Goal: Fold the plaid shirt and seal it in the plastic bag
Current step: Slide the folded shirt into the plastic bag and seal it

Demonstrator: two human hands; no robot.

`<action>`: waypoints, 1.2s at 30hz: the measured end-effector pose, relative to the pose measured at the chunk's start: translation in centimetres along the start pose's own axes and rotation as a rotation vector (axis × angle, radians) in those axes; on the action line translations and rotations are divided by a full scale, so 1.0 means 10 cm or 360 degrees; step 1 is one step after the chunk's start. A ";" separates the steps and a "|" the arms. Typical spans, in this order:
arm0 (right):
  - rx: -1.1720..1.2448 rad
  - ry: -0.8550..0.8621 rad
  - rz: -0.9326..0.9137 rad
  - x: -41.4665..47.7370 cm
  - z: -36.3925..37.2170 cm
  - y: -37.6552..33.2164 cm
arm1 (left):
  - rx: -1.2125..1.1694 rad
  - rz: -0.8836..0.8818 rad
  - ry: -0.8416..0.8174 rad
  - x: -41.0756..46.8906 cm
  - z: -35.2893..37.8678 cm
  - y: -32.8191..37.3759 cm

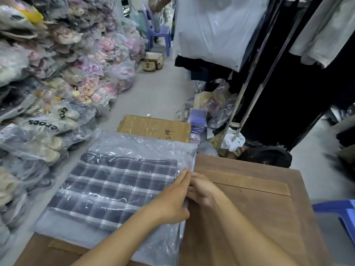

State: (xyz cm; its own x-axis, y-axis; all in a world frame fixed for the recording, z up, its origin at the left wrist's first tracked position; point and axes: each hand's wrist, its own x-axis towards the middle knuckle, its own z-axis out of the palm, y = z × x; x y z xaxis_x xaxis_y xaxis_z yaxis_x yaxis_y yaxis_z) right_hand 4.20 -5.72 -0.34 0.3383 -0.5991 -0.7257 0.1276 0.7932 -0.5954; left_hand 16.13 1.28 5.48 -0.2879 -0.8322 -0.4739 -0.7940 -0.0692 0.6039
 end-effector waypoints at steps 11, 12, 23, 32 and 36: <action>-0.0333 0.0687 -0.0439 0.27 -0.41 -0.34 | 0.0190 0.0072 -0.0153 0.26 0.15 0.07; -0.0332 0.0703 -0.0426 0.28 -0.40 -0.36 | 0.0216 0.0082 -0.0017 0.34 0.11 0.07; -0.0358 0.0673 -0.0495 0.45 -0.40 -0.52 | 0.0418 0.0027 0.0440 1.55 -0.53 0.01; -0.0462 0.0679 -0.0614 0.50 -0.42 -0.49 | 0.0115 0.0016 0.0158 1.84 -0.67 -0.02; -0.0492 0.0650 -0.0650 0.45 -0.40 -0.45 | 0.0222 -0.0029 0.0267 1.85 -0.63 0.00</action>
State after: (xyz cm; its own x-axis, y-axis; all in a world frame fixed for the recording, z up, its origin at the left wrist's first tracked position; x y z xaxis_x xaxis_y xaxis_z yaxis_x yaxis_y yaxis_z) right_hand 1.40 -12.43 -2.30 -0.0701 -0.8870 -0.4564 -0.1235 0.4617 -0.8784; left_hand 14.19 -17.57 0.77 -0.1894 -0.9121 -0.3637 -0.8680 -0.0177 0.4962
